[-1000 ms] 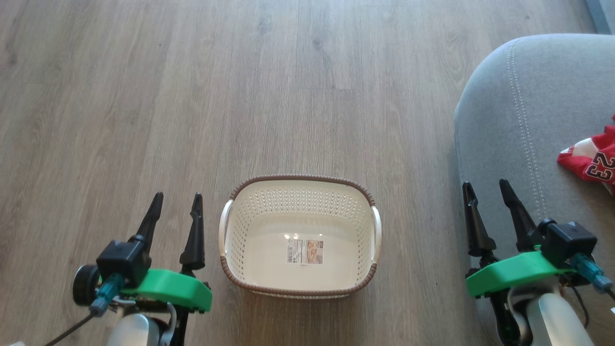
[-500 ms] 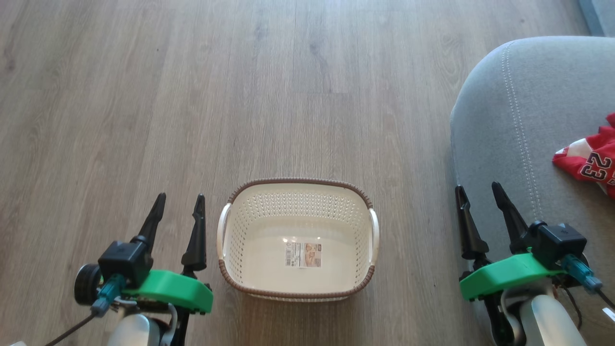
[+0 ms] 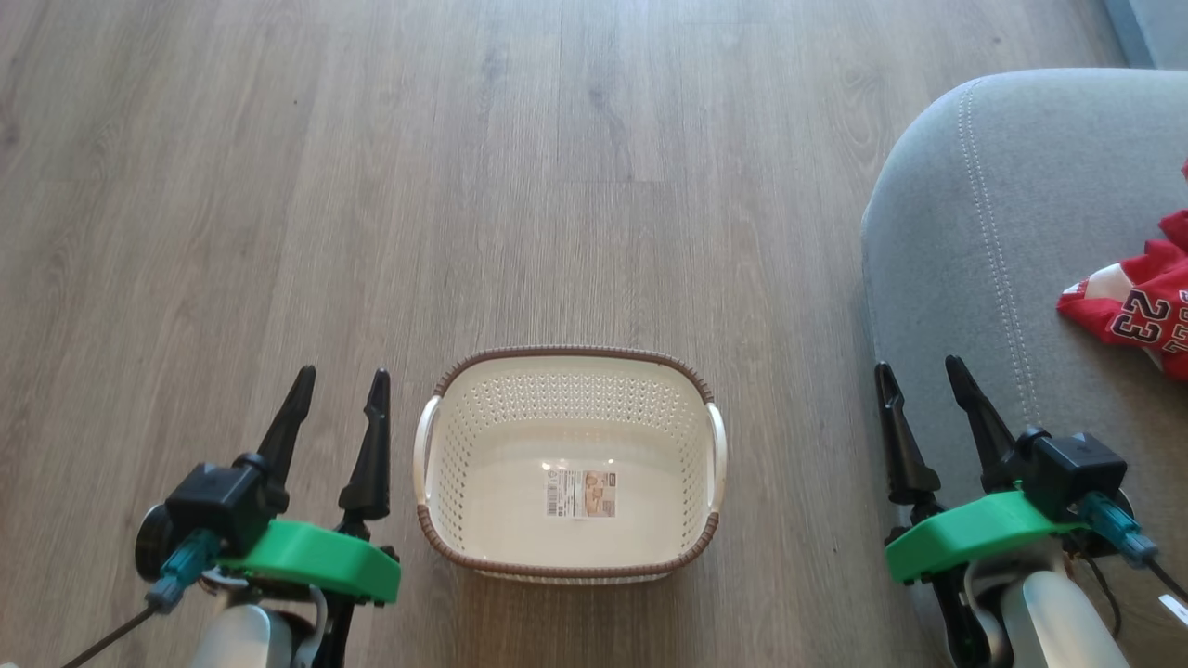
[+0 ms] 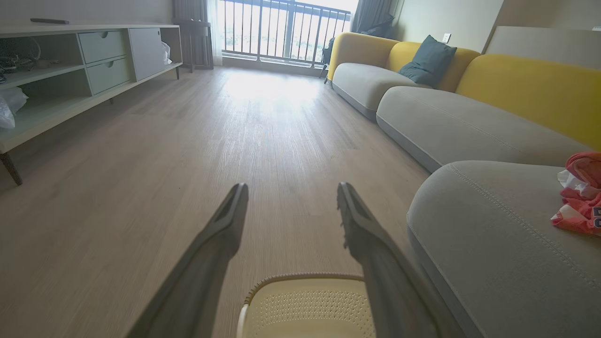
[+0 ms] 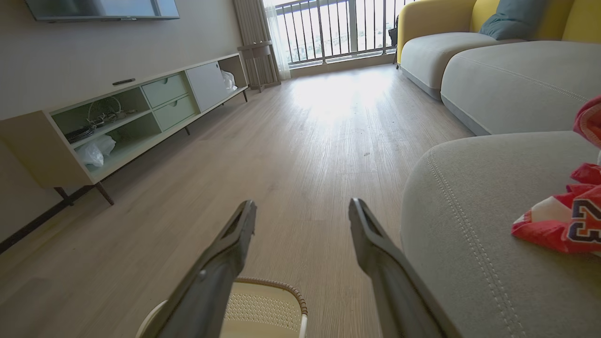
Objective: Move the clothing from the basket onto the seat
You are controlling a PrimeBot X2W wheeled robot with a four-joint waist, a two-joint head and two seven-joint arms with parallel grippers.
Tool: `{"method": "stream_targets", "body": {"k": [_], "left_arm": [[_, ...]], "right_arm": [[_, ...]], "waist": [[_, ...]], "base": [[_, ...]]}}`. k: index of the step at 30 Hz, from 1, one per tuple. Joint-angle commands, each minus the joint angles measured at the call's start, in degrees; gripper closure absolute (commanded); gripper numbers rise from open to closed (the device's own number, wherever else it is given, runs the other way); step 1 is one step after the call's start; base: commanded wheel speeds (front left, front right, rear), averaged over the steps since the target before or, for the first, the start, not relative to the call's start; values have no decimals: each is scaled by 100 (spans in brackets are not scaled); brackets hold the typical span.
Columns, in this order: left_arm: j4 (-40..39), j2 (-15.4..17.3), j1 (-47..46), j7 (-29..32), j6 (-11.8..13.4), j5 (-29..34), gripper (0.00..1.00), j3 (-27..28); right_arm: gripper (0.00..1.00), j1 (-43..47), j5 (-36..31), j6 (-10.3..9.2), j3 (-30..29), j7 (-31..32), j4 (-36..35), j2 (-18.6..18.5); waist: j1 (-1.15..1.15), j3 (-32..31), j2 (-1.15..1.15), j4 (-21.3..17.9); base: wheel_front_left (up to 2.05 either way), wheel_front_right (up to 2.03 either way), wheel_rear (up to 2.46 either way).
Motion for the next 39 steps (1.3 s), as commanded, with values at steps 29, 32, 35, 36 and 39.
{"method": "stream_targets", "body": {"k": [29,32,35,36,39], "left_arm": [[360,-4,11,3,-160,-168,100,-10],[665,-7,103,4,-158,-162,100,-11],[666,-4,93,49,-162,-352,100,8],[668,-3,89,65,-163,-416,100,15],[674,1,76,114,-167,-608,100,37]], "right_arm": [[100,-2,11,0,-17,2,135,8],[100,106,5,0,-13,16,425,15],[100,107,199,0,-20,51,407,11],[100,105,266,0,-23,65,404,8],[100,95,464,0,-33,107,400,0]], "waist": [[0,41,0,-95],[0,41,0,-96],[0,28,0,-101],[0,24,0,-103],[0,11,0,-108]], "base": [[0,0,0],[0,0,0],[0,0,0],[0,0,0],[0,0,0]]}}
